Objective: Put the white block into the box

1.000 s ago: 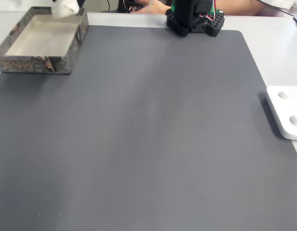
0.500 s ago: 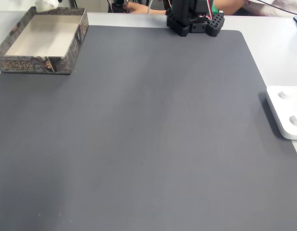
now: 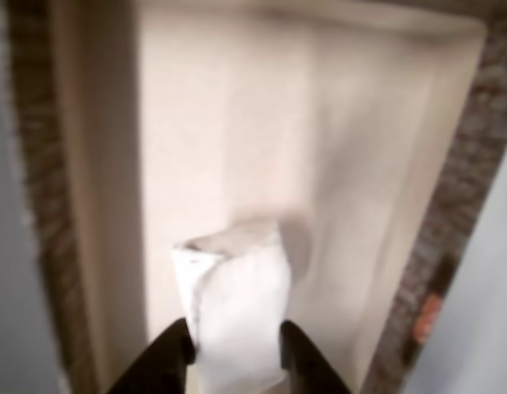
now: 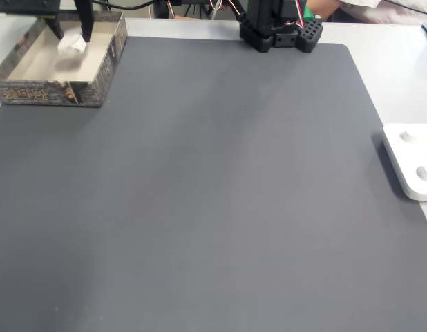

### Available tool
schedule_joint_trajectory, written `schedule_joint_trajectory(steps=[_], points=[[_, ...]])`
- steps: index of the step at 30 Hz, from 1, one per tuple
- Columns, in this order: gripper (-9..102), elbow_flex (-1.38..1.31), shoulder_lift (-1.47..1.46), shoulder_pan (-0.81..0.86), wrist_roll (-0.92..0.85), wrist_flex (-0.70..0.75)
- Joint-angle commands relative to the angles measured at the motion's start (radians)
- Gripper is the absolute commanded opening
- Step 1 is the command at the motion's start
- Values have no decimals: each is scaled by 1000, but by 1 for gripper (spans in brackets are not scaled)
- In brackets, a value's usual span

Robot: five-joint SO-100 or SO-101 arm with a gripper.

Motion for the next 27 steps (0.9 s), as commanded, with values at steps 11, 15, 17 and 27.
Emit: schedule_joint_trajectory(steps=[11, 15, 17, 27], points=[[-2, -140, -14, -38, -29, -29], [-2, -138, -26, -51, -51, -32], [-1, -129, -26, -58, -58, -38], [4, -126, -41, -64, -67, -51]])
